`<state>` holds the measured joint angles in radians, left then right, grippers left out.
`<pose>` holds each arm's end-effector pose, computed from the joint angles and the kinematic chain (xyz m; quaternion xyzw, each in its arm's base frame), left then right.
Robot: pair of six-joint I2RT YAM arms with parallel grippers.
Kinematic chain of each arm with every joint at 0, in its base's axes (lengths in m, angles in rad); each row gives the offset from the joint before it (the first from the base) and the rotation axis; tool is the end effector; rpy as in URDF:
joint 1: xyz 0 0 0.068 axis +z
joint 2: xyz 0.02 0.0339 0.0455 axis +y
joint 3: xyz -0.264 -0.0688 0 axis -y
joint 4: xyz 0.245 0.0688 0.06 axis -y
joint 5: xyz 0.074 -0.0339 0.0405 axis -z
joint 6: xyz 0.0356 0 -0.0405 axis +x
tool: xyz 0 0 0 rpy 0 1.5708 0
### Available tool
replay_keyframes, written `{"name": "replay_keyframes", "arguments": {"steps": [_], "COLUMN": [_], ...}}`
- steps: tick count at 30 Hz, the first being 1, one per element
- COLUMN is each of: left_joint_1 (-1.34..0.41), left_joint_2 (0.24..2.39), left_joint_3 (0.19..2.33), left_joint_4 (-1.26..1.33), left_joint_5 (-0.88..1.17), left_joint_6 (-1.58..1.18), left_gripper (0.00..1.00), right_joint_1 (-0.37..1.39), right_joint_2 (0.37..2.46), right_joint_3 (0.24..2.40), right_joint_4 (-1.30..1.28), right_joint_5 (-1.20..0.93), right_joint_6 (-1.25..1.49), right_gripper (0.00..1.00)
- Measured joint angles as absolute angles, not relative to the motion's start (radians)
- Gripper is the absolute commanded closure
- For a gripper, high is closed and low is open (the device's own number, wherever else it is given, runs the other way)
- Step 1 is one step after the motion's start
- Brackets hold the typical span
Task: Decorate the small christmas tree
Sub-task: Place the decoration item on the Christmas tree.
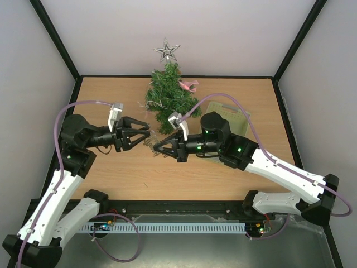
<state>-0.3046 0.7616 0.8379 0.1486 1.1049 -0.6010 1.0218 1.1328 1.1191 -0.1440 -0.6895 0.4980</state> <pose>0.1396 -0.0772 0.3943 0.3275 0.5854 -0.5853 0.4555 0.1132 0.2285 0.3933 -0.3973 0.6346 0.6072 0.2659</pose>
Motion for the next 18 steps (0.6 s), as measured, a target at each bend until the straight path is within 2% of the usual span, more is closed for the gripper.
{"name": "replay_keyframes", "arguments": {"steps": [2, 6, 10, 16, 17, 18], "left_joint_1": [-0.305, -0.305, -0.305, -0.305, -0.305, -0.305], "left_joint_2": [0.765, 0.786, 0.815, 0.811, 0.811, 0.811], "left_joint_3": [0.837, 0.833, 0.827, 0.828, 0.831, 0.835], "left_joint_4": [0.150, 0.152, 0.162, 0.153, 0.141, 0.132], "left_joint_5": [1.116, 1.122, 1.129, 1.113, 1.100, 1.083], "left_joint_6": [-0.609, -0.628, -0.655, -0.690, -0.697, -0.704], "left_gripper": [0.64, 0.95, 0.98, 0.98, 0.98, 0.97], "right_joint_1": [1.022, 1.022, 1.022, 1.023, 1.023, 1.023], "right_joint_2": [1.140, 1.168, 1.182, 1.164, 1.154, 1.143], "right_joint_3": [1.119, 1.128, 1.139, 1.134, 1.129, 1.123], "right_joint_4": [-0.143, -0.139, -0.144, -0.145, -0.145, -0.147], "right_joint_5": [-0.692, -0.696, -0.680, -0.616, -0.596, -0.577], "right_joint_6": [0.498, 0.497, 0.493, 0.461, 0.450, 0.442], "right_gripper": [0.98, 0.98, 0.97, 0.54, 0.48, 0.47]}}
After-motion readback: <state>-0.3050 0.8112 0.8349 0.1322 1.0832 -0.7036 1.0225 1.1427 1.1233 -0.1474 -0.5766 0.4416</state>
